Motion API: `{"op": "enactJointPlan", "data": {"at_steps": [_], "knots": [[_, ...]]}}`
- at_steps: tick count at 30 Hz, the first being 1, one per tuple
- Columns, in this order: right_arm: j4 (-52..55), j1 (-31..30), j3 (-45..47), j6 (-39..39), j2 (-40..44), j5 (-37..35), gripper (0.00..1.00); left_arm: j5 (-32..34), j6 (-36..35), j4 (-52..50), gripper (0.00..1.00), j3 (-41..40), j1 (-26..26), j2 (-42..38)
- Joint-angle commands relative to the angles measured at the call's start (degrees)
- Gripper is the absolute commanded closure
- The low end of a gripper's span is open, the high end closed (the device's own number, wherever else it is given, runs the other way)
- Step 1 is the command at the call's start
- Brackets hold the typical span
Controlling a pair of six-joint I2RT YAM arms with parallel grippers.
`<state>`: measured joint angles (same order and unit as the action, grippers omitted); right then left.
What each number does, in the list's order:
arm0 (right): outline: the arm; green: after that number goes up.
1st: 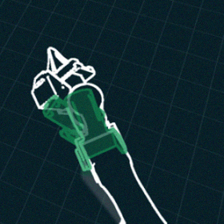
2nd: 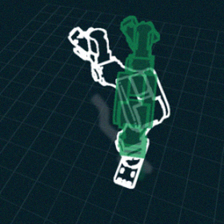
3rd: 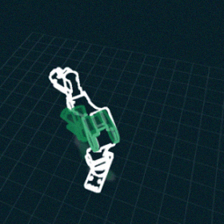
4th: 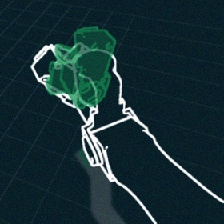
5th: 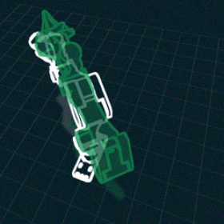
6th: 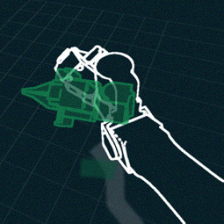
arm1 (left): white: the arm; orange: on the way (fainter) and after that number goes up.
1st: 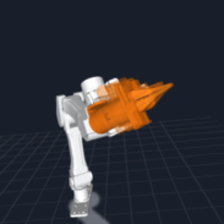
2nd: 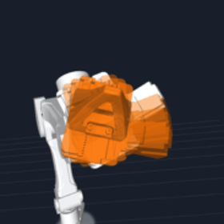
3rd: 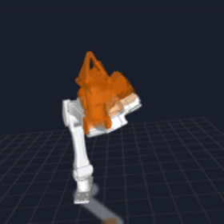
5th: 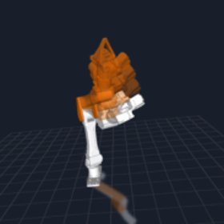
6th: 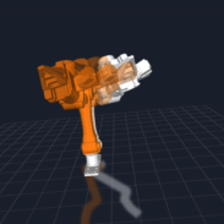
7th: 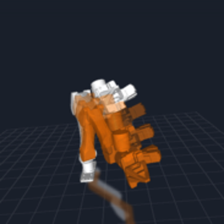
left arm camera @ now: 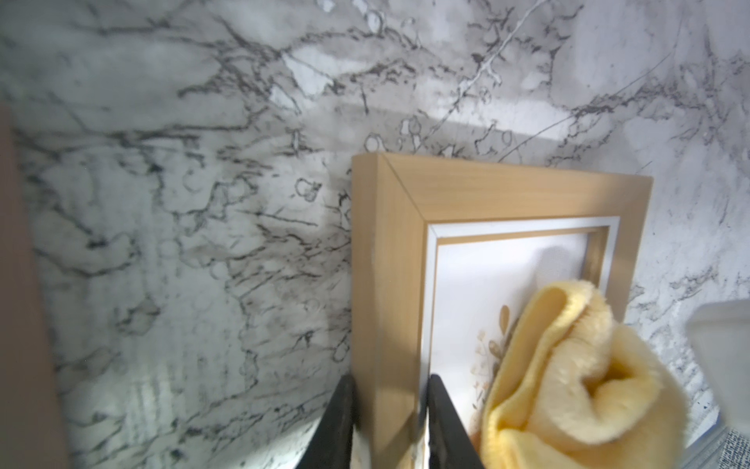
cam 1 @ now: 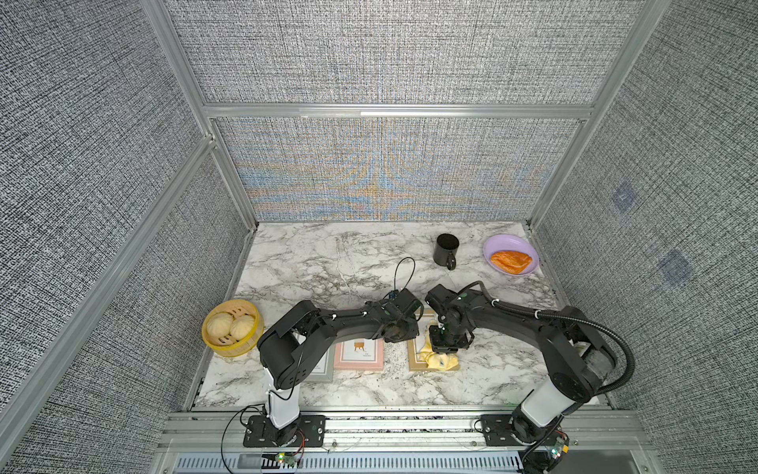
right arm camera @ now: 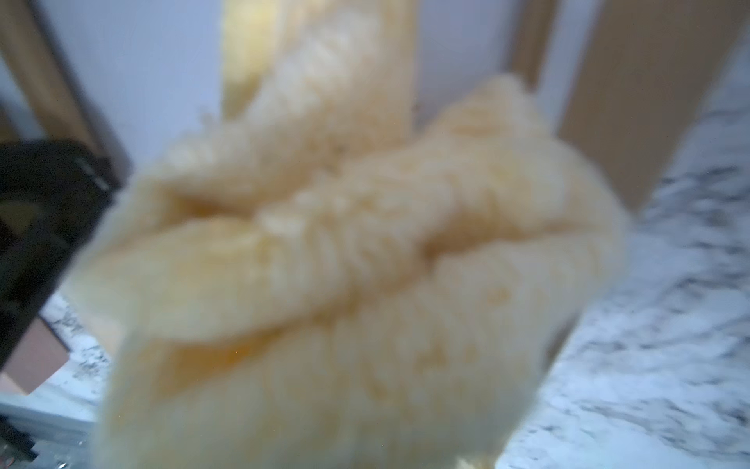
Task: Wipe the picture frame with a cloth
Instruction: Wipe the dirt from the picture frame.
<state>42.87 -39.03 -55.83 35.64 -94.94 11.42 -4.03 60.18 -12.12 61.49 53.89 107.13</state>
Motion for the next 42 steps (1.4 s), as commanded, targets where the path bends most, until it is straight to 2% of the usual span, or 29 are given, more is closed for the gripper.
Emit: {"op": "enactJointPlan", "data": {"at_steps": [1,5,11,17,25,34,38,42], "knots": [[-4.8,-1.7,-0.7,0.5,-0.9,8.2,1.00,0.1,0.6,-5.9,0.95,-0.5,-0.1,1.1],[-2.5,-2.4,-3.2,0.1,-1.7,9.1,1.00,0.0,0.5,-5.9,0.95,-0.3,-0.1,1.3],[11.4,-1.1,-1.5,-4.0,2.9,-3.1,1.00,0.5,0.5,-6.0,0.95,-0.8,-0.1,0.7],[13.1,2.0,5.1,-3.5,8.5,-7.7,1.00,0.2,0.7,-5.5,0.95,-1.4,-0.1,0.6],[4.4,-1.7,3.5,0.3,8.7,-2.7,1.00,-0.1,0.5,-5.6,0.95,-1.4,-0.1,0.5],[-0.5,-7.9,-3.0,3.8,1.6,-0.5,1.00,0.0,0.4,-5.6,0.95,-1.3,-0.1,0.6],[2.8,-7.3,0.8,3.2,3.2,-3.5,1.00,0.2,0.5,-5.6,0.95,-1.3,-0.1,0.5],[5.4,-2.5,7.1,2.3,8.4,-5.9,1.00,0.3,0.5,-5.6,0.95,-1.6,-0.1,0.2]]}}
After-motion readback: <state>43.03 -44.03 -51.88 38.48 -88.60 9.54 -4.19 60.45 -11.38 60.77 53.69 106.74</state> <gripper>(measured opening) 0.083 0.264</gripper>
